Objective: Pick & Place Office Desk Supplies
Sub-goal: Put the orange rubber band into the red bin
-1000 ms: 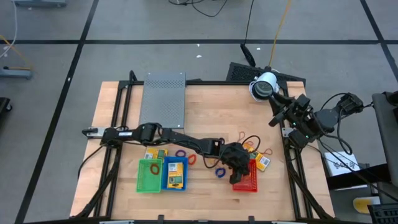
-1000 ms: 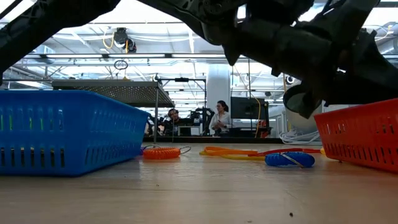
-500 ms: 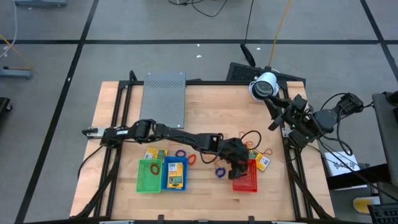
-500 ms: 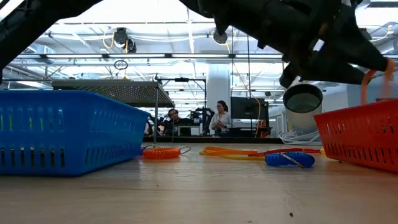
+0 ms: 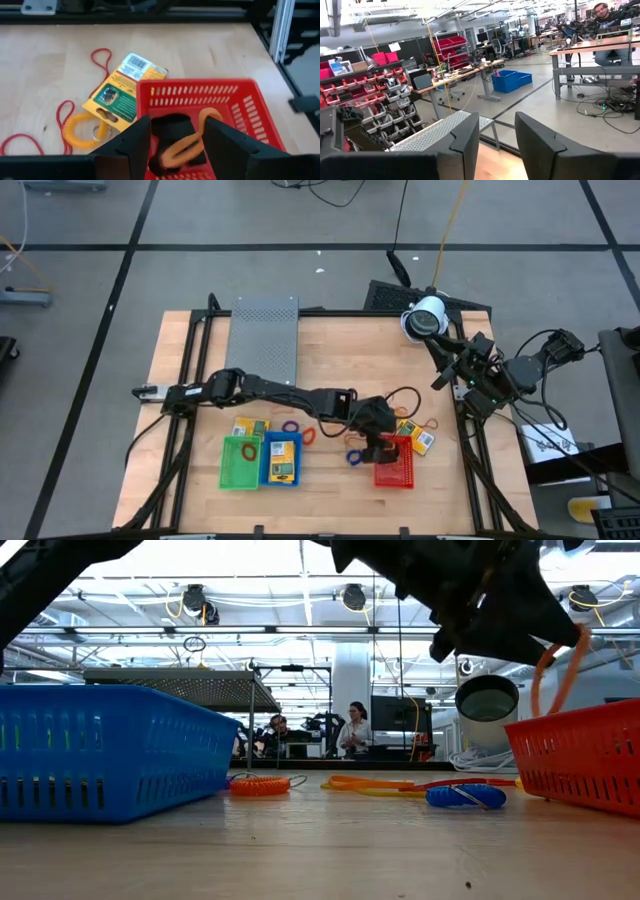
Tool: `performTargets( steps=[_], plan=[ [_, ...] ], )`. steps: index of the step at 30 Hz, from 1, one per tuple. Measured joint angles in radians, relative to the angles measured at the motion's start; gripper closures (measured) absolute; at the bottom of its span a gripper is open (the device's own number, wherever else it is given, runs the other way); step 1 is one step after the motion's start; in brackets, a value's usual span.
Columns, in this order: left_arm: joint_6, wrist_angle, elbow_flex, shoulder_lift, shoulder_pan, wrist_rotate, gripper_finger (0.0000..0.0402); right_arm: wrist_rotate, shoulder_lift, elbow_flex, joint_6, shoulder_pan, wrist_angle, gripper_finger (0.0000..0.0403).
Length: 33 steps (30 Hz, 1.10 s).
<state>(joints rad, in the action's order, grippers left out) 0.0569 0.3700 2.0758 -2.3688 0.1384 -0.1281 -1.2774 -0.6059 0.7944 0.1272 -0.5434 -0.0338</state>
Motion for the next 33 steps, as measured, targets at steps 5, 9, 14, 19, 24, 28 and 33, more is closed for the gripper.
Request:
performTargets(
  steps=[5, 9, 14, 19, 24, 28, 33],
  plan=[
    [-0.058, -0.005, 0.0, 0.001, 0.009, 0.004, 0.0219, -0.001, -0.006, 0.0, 0.015, 0.0, 0.0, 0.0287],
    [-0.108, 0.002, 0.0, 0.001, 0.015, 0.028, 0.0219, 0.0, -0.019, 0.0, 0.028, 0.0, 0.0, 0.0287],
    [-0.161, 0.009, 0.0, 0.001, 0.012, 0.027, 0.022, 0.0, -0.039, 0.0, 0.044, 0.0, 0.0, 0.0287],
    [-0.232, 0.016, 0.0, 0.001, 0.011, 0.056, 0.022, 0.0, -0.05, 0.0, 0.044, 0.0, 0.0, 0.0287],
    [-0.115, -0.016, 0.0, 0.001, 0.001, 0.019, 0.022, 0.0, -0.05, 0.0, 0.044, 0.0, -0.001, 0.0287],
    [-0.057, -0.023, 0.0, 0.001, -0.006, 0.024, 0.022, 0.0, -0.05, 0.0, 0.044, 0.0, -0.004, 0.0287],
    [0.002, -0.007, 0.0, 0.001, -0.007, 0.024, 0.022, 0.0, -0.05, 0.0, 0.044, 0.0, -0.004, 0.0287]
  ],
)
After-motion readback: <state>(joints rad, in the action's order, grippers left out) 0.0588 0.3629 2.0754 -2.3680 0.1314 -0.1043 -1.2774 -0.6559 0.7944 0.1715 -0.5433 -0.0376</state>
